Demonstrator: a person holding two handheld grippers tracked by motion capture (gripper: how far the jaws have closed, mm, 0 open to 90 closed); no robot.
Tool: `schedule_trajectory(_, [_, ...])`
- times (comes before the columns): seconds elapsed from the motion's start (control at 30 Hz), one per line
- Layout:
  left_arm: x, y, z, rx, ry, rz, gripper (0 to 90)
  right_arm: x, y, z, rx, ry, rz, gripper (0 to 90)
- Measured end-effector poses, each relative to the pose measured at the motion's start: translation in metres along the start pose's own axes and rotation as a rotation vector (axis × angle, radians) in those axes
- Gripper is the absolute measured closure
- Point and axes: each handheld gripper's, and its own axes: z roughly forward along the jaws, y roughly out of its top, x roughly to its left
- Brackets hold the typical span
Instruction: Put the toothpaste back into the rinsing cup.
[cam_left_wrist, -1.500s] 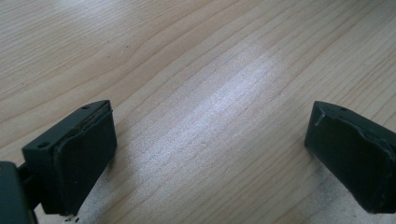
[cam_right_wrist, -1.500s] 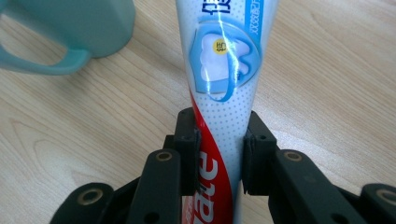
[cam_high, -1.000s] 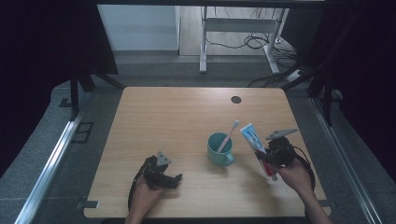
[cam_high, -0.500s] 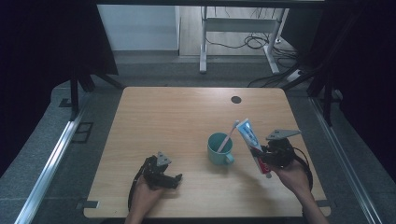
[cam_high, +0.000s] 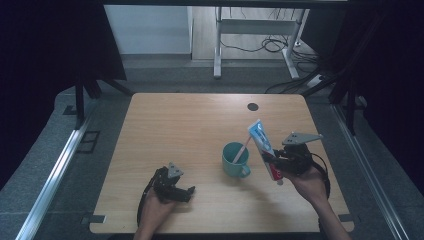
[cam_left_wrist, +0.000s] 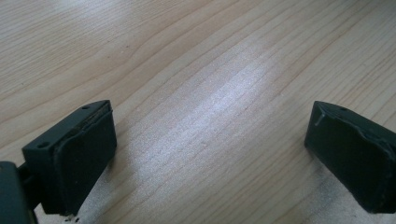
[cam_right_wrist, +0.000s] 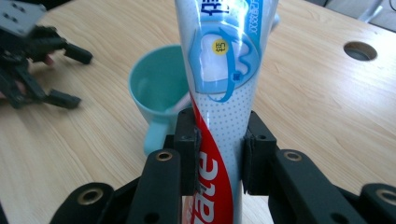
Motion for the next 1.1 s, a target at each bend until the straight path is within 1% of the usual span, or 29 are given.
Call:
schedule_trajectory(0.43, [0.000, 0.000, 0.000, 0.000, 0.000, -0.003, 2.1, 0.007, 0.021, 0.003, -0.060, 0.047, -0.001, 71.8])
schedule_trajectory(0.63, [0.000, 0.000, 0.000, 0.000, 0.000, 0.001, 2.1, 0.012, 0.032, 0.007, -0.080, 0.060, -0.011, 71.8])
schedule_trajectory(1.0, [0.000, 0.000, 0.000, 0.000, 0.000, 0.001, 2.1, 0.021, 0.055, 0.016, -0.119, 0.074, -0.025, 71.9])
schedule_trajectory(1.1, [0.000, 0.000, 0.000, 0.000, 0.000, 0.000, 2.1, 0.023, 0.061, 0.019, -0.124, 0.070, -0.030, 71.9])
